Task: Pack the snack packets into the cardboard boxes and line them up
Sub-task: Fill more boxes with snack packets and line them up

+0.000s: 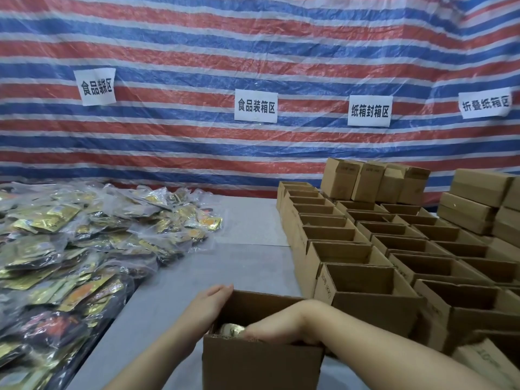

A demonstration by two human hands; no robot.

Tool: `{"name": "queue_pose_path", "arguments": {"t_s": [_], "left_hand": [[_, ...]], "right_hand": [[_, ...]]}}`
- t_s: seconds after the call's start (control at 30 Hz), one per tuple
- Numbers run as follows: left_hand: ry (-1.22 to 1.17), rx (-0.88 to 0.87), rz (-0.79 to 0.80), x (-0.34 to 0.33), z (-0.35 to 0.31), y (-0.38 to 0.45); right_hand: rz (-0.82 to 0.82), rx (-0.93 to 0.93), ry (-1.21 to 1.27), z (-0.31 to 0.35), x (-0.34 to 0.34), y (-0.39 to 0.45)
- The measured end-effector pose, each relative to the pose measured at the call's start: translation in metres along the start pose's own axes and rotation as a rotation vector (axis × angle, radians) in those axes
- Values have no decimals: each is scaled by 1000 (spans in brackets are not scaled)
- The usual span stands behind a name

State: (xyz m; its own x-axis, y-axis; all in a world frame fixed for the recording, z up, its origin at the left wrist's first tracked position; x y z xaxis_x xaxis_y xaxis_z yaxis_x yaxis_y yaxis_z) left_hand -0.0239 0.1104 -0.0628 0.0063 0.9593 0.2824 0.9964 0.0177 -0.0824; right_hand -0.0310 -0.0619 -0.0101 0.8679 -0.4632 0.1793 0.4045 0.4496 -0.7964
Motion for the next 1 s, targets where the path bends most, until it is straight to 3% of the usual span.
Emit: {"name": "queue_pose_path", "arguments": {"t_s": [0.17, 0.33, 0.47, 0.6, 0.67, 0.8, 0.9, 1.0], "left_hand": [[19, 0, 0, 2, 1, 4], [18, 29, -1, 0, 2, 7], [0, 31, -65, -1, -1, 10], [20, 14, -78, 2, -2, 20], [47, 32, -77, 5, -5, 30], [57, 61, -89, 11, -16, 52], [20, 136, -157, 17, -23, 59], [-72, 291, 11, 22, -19, 58]], "right_hand": [[-342, 52, -263, 13, 22, 9], [-277, -53, -377, 15, 11, 20], [-300, -21, -374, 22, 11, 4], [-763, 342, -528, 9, 8, -10], [-956, 422, -624, -5, 9, -14], [-872, 269, -754, -21, 17, -6], [-963, 264, -785, -12, 22, 4], [-1030, 252, -791, -1, 30, 16]]}}
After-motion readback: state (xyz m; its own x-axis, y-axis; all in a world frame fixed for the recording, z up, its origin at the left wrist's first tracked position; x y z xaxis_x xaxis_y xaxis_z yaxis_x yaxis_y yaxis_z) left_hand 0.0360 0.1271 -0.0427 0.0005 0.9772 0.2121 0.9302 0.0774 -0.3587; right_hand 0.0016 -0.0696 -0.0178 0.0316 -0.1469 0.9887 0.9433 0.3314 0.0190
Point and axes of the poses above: each hand's wrist, its own y-axis towards the middle knuckle, its own x-axis out of the back of the hand, z = x × y, the point moved 1 cm from there along y, towards the middle knuckle, and after that the axes turned 8 degrees about y, right-handed, at the moved point
